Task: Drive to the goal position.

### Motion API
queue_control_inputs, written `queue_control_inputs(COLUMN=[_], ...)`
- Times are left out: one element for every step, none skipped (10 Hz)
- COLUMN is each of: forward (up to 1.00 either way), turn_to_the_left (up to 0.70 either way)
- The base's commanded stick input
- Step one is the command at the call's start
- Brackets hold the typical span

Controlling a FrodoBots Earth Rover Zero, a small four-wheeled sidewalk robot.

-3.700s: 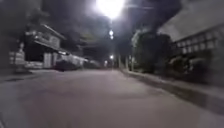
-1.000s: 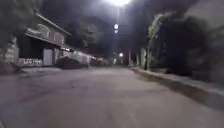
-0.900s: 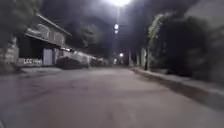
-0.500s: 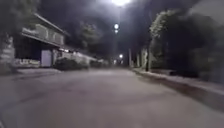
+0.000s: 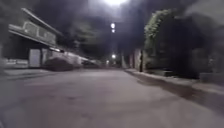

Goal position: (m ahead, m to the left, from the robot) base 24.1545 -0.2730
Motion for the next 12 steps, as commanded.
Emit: queue_control_inputs(forward=[0.7,0.7,0.7,0.7,0.7,0.7,0.7,0.7,0.7,0.7,0.7,0.7], turn_to_the_left=[0.0,0.0,0.0,0.0,0.0,0.0,0.0,0.0,-0.15,-0.35,-0.35,-0.35])
